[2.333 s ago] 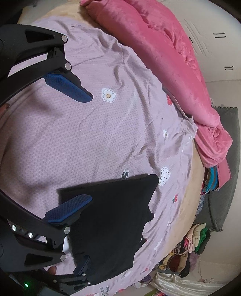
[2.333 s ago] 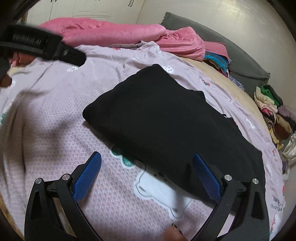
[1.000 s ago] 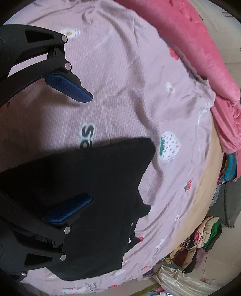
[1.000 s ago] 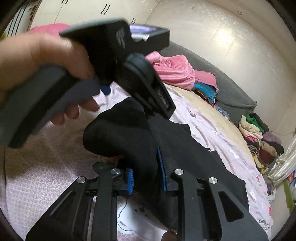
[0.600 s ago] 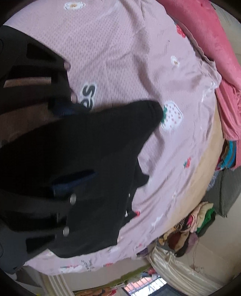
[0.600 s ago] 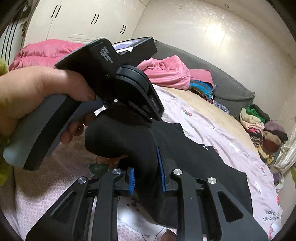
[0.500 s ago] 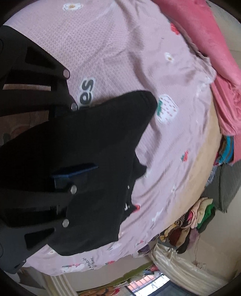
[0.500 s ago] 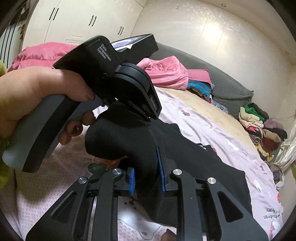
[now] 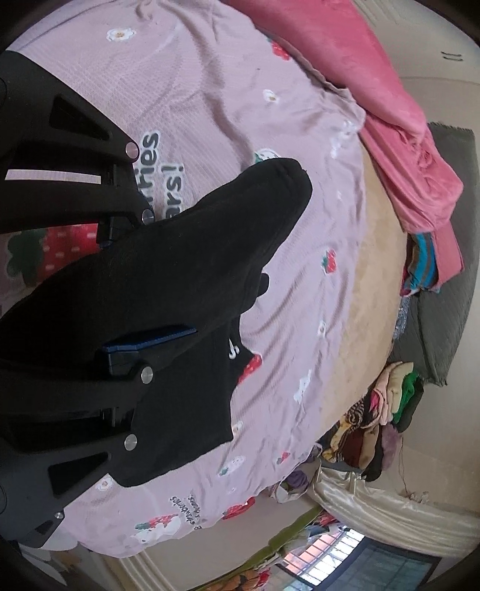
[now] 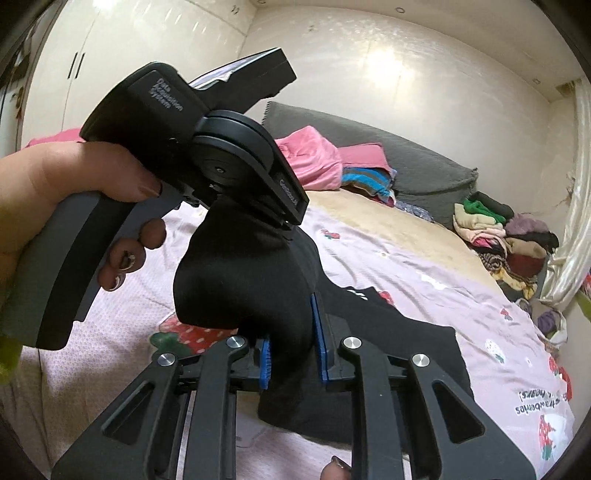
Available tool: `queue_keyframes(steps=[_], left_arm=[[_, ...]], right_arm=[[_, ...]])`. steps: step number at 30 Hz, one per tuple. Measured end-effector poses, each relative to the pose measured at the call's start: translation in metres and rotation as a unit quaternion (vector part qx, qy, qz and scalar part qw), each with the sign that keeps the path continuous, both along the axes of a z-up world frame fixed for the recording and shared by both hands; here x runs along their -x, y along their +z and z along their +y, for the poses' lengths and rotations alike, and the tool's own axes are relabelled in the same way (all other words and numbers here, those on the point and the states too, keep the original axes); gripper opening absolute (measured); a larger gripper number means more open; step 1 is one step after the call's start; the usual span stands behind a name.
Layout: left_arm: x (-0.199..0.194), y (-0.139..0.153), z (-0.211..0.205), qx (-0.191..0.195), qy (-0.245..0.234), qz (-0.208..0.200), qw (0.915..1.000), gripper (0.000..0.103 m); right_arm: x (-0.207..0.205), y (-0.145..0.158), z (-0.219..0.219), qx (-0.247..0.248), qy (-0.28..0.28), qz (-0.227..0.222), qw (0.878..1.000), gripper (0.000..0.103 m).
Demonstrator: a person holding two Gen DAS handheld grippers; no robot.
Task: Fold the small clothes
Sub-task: 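Grasp the sweatshirt edge with the right gripper while the left gripper grasps it too, then lift the held edge with both grippers and fold it over onto the rest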
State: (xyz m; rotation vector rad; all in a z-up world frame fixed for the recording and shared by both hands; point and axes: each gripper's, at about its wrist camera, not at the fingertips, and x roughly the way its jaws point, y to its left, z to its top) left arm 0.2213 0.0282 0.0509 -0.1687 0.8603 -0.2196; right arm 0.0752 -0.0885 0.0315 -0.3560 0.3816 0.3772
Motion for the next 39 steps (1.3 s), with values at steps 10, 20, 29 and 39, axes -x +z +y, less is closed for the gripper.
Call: queue_keyframes(steps=[10,20,29,39], left_arm=[[0.006,0.014,-0.042,-0.019,-0.02,-0.013,0.9995,0.025],[0.005,0.015,-0.077,-0.033,-0.034,-0.009,0.9988,0.025],[-0.001,0.01,-0.117,-0.049,-0.056,-0.005,0.9972,0.026],[-0.012,-0.006,-0.154,-0.063,-0.08,0.011,0.9947,0.029]], right_arm=[[0.018,0.006,-0.036,-0.034,-0.03,-0.002,0.999,0.016],[0.019,0.004,-0.062,-0.059,-0.052,0.011,0.997,0.014],[0.006,-0.004,-0.094,-0.085,-0.078,0.036,0.993,0.012],[-0.008,-0.022,-0.13,-0.127,-0.1,0.083,0.983,0.011]])
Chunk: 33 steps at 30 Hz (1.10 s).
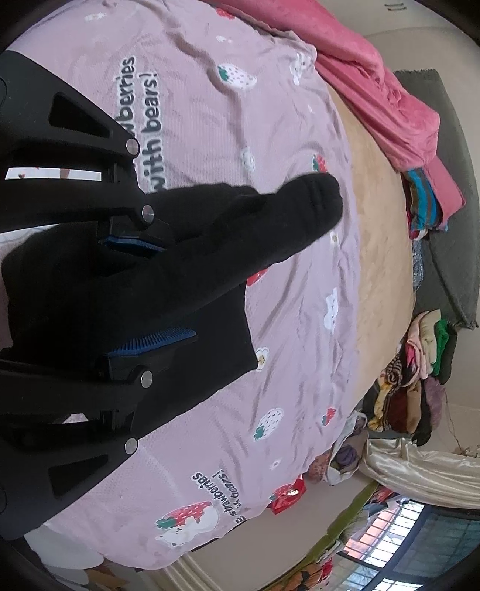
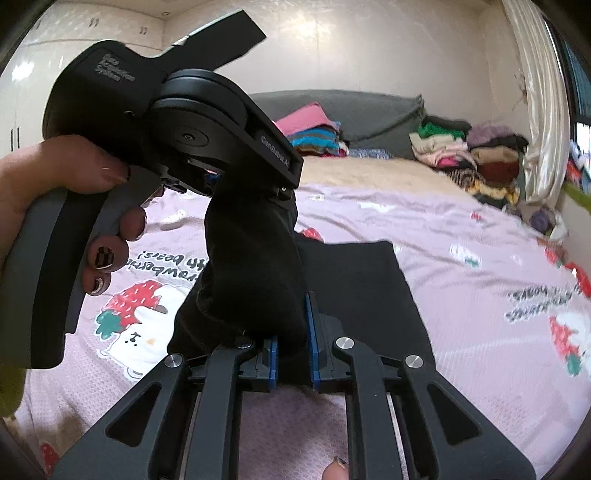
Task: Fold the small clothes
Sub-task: 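Lift the held edge with both grippers and fold it over onto the rest, then open both grippers and press the folded sweatshirt flat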
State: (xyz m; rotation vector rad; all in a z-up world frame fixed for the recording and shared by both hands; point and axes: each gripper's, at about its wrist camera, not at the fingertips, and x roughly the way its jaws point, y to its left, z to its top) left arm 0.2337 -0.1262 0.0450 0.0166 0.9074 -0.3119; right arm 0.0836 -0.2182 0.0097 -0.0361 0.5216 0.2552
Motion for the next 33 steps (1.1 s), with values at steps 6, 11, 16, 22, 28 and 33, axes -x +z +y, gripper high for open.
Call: queue_keyframes(steps=[6,11,16,22,28,33], left_arm=[[-0.007,-0.01,-0.016,-0.008,-0.003,0.013,0.9999,0.033],[-0.016,-0.019,-0.032,-0.019,-0.006,0.022,0.9996,0.038],[-0.029,-0.032,-0.048,-0.03,-0.002,0.044,0.9986,0.053],[-0.042,-0.051,-0.06,0.003,-0.018,0.089,0.9958,0.076],[-0.04,-0.045,-0.04,0.119,-0.02,0.111,0.9865,0.087],[-0.027,-0.025,0.0,0.132,0.011,0.07,0.9887,0.087]], right_arm=[[-0.007,-0.01,-0.014,-0.029,-0.005,0.031,0.999,0.011],[-0.015,-0.019,-0.031,-0.082,-0.012,0.066,0.994,0.012],[-0.029,-0.032,-0.056,-0.169,-0.015,0.12,0.978,0.014],[-0.04,-0.046,-0.081,-0.237,-0.021,0.172,0.956,0.03],[-0.04,-0.054,-0.096,-0.265,-0.008,0.203,0.943,0.046],[-0.047,-0.044,-0.109,-0.297,0.022,0.211,0.931,0.072]])
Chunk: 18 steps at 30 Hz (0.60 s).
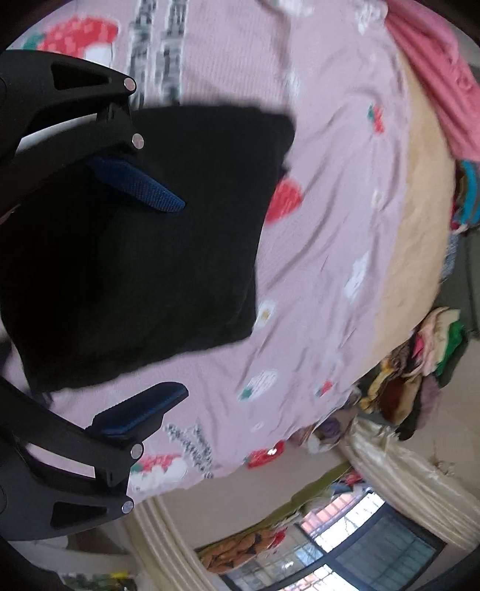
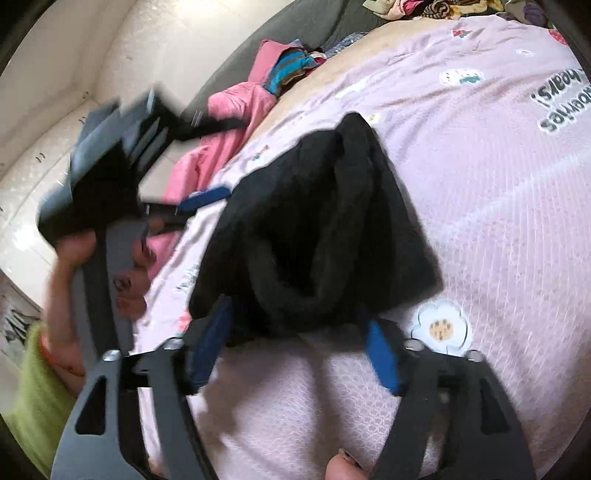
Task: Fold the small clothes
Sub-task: 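Open both grippers and press the folded sweatshirt flat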
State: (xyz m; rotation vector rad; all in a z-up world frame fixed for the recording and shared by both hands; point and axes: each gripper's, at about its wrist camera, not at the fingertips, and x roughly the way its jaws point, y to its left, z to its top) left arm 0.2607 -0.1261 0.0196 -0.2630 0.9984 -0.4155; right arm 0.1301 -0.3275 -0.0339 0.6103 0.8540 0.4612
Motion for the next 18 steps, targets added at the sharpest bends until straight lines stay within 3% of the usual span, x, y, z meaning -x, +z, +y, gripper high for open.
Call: queue_keyframes(steps=[6,12,15,16,17,18], left_arm=[[0.022,-0.009,0.051,-0.035,0.05,-0.018,0.998,0.087],[0.04,-0.023,0.065,-0.061,0.046,-0.014,0.997,0.087],[0.043,-0.031,0.066,-0.073,0.042,-0.008,0.9964,0.087],[0.043,-0.034,0.065,-0.073,0.041,-0.005,0.9965,0.087],[0.043,-0.037,0.064,-0.073,0.04,-0.002,0.9965,0.087],[0.043,-0.039,0.064,-0.074,0.04,-0.001,0.9965,0.087]], right_arm=[[-0.053,0.018,-0.002,-0.002,0.037,0.022,0.999,0.081],[-0.111,0.006,0.003,0.006,0.07,0.078,0.995,0.079],[-0.131,0.014,0.011,0.046,0.079,0.073,0.993,0.062],[-0.131,0.017,0.015,0.06,0.083,0.069,0.992,0.05],[-0.135,0.017,0.017,0.076,0.084,0.067,0.991,0.028],[-0.138,0.021,0.022,0.098,0.089,0.059,0.989,0.022]])
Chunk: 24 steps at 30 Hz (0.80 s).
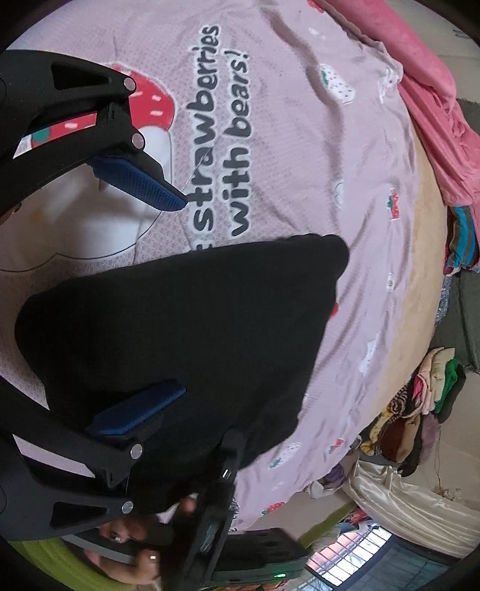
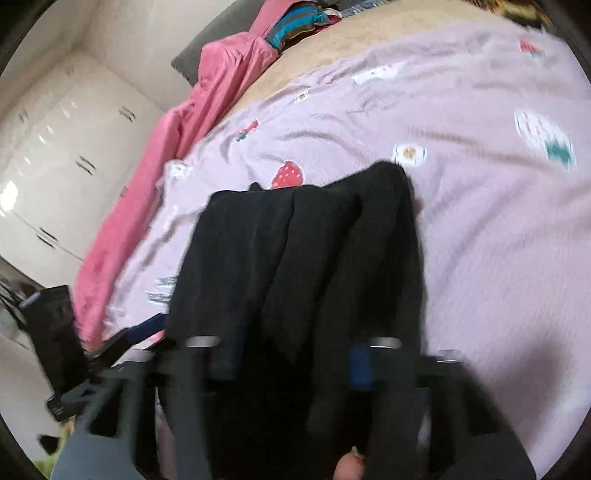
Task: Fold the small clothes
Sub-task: 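Open both grippers and press the folded sweatshirt flat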
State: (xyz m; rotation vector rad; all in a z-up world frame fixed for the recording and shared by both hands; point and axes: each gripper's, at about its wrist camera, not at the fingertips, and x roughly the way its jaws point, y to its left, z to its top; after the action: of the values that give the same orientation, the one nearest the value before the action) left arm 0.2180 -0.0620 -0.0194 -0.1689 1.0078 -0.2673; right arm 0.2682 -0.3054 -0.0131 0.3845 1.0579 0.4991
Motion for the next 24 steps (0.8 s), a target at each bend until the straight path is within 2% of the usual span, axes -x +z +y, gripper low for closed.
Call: queue_keyframes(steps=[2,5,7,12,18,24], left_arm=[[0.001,0.0,-0.003,-0.001,-0.002,0.0,1.0,0.087],[0.007,0.007,-0.011,-0.002,-0.013,-0.012,0.9998,0.087],[0.011,0.009,-0.015,-0.001,-0.019,-0.017,0.9997,0.087],[0.016,0.002,-0.025,-0.021,-0.032,-0.011,0.9992,0.087],[0.018,-0.002,-0.024,-0.015,-0.035,-0.005,0.9993,0.087],[0.02,0.0,-0.024,-0.024,-0.038,-0.006,0.999,0.087]], right_arm=[[0.01,0.007,0.006,0.023,0.016,-0.028,0.999,0.019],[0.019,0.035,0.01,0.048,0.037,-0.096,0.994,0.019],[0.016,0.039,0.011,0.077,0.042,-0.12,0.989,0.019],[0.002,0.006,0.002,0.107,0.036,-0.074,0.991,0.019],[0.003,-0.018,-0.014,0.058,-0.005,-0.043,0.997,0.023],[0.011,-0.017,-0.022,0.035,-0.03,-0.034,0.998,0.031]])
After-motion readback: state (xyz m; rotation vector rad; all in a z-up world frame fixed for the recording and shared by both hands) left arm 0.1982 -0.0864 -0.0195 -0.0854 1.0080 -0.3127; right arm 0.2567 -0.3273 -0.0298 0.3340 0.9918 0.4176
